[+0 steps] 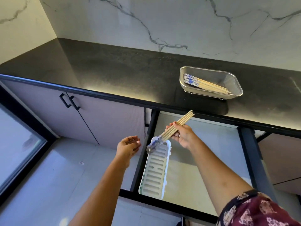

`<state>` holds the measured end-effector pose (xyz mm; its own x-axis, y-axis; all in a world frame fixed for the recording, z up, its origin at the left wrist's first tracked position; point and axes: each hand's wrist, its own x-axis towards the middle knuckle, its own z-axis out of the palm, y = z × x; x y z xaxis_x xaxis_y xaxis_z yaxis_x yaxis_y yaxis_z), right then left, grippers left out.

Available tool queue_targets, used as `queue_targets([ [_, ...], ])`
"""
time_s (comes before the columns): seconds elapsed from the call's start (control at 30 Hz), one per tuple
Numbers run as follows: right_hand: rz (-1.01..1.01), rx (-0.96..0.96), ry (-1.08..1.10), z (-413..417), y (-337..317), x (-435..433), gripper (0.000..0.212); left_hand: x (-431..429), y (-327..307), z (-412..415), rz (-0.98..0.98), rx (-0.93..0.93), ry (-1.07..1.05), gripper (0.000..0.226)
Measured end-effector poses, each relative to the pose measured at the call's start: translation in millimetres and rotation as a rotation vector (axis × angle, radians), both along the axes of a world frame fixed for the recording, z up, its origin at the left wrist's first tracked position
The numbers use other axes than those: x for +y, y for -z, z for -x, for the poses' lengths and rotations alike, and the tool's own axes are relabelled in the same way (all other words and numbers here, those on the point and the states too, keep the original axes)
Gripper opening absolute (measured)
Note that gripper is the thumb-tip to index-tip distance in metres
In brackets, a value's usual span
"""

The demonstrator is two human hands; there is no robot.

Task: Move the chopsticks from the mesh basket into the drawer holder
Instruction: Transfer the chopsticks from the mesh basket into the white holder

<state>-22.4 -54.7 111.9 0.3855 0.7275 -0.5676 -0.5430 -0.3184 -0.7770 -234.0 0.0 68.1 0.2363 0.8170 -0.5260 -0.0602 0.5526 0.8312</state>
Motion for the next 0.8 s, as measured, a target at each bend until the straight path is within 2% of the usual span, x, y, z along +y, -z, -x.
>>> queue_targets([
  [0.1, 0.178, -0.155, -0.223, 0.8, 17.8, -6.1, 0.023, -10.0, 10.4, -0.7, -0.161, 0.342, 0.219, 0.022],
  [0.17, 0.253, -0.203, -0.314, 9.4, 29.1, -5.4, 0.022, -14.7, 13.8, -6.1, -0.23, 0.474, 0.334, 0.02],
  [0.27, 0.34, -0.253, -0.409, 25.7, 44.1, 0.0, 0.023, -16.2, 20.4, -10.6, -0.258, 0.55, 0.433, 0.019],
  [0.4, 0.42, -0.273, -0.427, 38.5, 67.4, 6.8, 0.025, -15.4, 29.9, -8.3, -0.315, 0.642, 0.523, 0.016],
  [0.6, 0.528, -0.191, -0.48, 57.0, 98.7, 5.4, 0.026, -13.0, 54.6, -0.1, -0.38, 0.793, 0.636, 0.018],
  [0.8, 0.545, -0.134, -0.452, 68.3, 119.2, 3.2, 0.018, -8.6, 69.9, -3.8, -0.415, 0.812, 0.641, 0.019],
])
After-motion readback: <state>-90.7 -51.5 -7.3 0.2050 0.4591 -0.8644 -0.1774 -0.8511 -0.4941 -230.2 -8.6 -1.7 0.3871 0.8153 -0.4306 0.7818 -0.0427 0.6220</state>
